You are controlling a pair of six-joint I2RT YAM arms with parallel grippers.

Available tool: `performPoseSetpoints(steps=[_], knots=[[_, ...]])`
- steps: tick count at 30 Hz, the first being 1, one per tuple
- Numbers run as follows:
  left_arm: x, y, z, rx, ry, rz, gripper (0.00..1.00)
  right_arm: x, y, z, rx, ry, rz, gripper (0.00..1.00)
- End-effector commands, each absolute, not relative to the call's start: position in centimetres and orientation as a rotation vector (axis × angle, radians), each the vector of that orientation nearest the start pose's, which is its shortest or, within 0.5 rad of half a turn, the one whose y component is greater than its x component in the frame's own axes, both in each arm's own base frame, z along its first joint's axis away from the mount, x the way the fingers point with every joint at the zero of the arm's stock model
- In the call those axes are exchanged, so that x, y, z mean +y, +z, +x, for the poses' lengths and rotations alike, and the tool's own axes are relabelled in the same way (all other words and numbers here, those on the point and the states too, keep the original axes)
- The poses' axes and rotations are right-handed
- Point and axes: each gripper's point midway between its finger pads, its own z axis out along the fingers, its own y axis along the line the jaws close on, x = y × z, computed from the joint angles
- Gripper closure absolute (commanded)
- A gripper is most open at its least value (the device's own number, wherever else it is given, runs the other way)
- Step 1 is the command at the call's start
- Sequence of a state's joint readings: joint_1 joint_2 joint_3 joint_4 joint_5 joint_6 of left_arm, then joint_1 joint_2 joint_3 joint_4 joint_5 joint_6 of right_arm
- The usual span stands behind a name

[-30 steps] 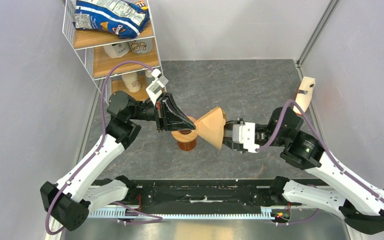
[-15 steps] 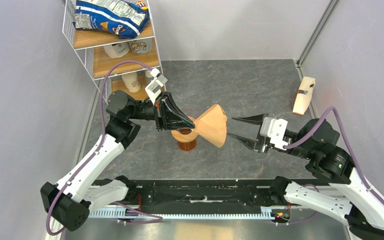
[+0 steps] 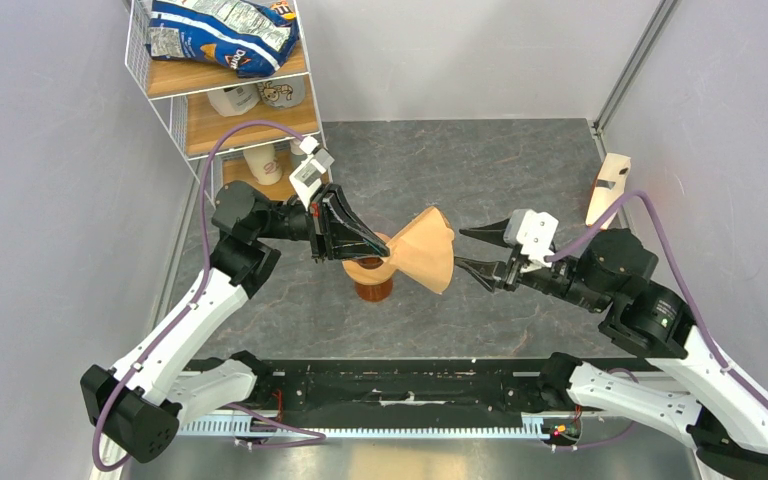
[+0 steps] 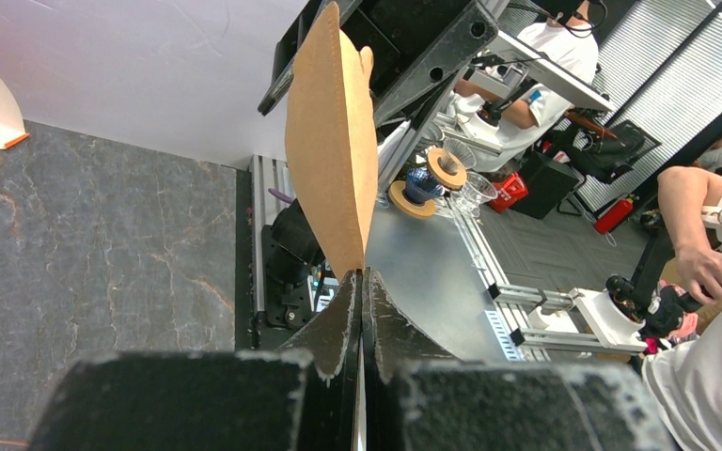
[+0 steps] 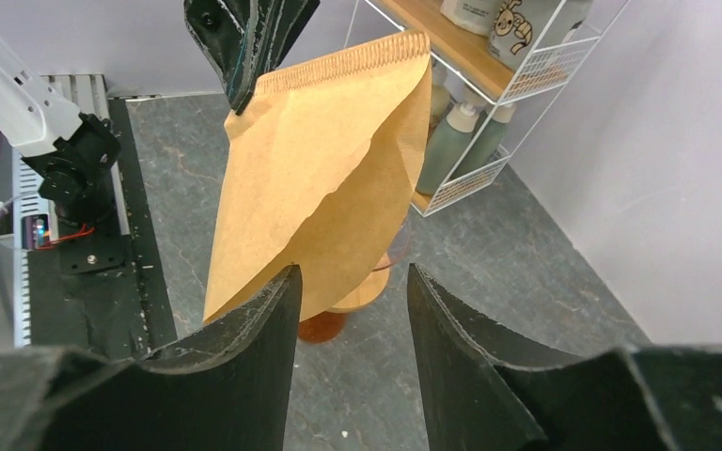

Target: Place the coffee filter in the dripper

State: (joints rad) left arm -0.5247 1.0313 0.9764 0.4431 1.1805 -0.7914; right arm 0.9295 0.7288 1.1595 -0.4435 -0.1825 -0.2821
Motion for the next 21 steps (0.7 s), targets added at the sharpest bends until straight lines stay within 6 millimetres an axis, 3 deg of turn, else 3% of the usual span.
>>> performPoseSetpoints(steps=[1, 9, 16, 21], knots=[[-26.8, 41.7, 11.7, 1.247, -1.689, 1.077, 0.98, 23.3, 40.8, 14.0, 1.257, 0.723, -1.009, 0.47], [-26.5, 41.8, 11.0, 1.212, -1.685, 1.119, 0.98, 24.9, 40.3, 12.6, 1.299, 0.871, -1.034, 0.39], [-26.6, 41.2, 11.1, 1.216, -1.684, 1.135, 0.98, 25.5, 40.2, 11.2, 1.263, 0.939, -1.097, 0.52], [-26.9, 40.5, 11.1, 1.227, -1.692, 1.154, 0.98, 26.0, 40.6, 11.7, 1.255, 0.94, -1.085, 0.55]])
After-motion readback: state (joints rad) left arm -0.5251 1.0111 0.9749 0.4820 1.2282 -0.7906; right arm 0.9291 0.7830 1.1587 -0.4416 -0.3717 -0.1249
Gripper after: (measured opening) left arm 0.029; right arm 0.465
